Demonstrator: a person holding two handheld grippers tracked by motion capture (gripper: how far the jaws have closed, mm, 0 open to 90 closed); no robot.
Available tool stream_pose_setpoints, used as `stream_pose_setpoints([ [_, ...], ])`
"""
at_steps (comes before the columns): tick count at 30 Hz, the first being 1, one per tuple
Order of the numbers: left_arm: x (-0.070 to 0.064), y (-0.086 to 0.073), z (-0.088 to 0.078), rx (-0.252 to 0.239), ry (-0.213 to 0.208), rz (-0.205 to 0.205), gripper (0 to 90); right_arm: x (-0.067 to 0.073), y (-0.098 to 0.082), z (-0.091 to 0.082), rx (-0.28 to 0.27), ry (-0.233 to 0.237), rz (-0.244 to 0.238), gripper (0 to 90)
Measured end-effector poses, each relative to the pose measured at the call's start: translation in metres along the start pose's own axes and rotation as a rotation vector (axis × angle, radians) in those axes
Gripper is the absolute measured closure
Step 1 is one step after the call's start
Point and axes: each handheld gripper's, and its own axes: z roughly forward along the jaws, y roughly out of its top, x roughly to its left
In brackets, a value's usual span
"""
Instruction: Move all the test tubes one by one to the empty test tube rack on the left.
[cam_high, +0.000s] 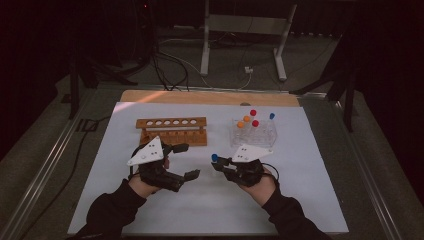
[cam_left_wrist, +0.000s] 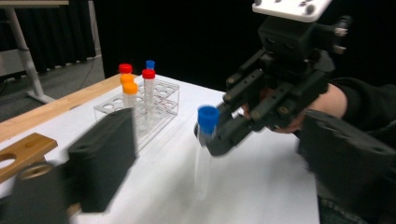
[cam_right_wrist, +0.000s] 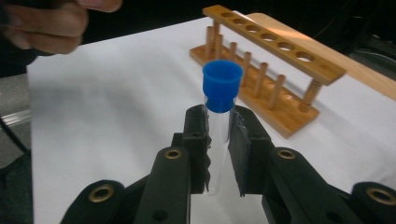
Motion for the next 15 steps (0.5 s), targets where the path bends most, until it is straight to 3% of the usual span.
stream_pose_setpoints([
  [15, -0.003, 0.001, 0.024, 0.027, -0.010, 0.041, 51.1, 0.012, 0.006, 0.007, -0.004, 0.041, -0.020, 77.0],
])
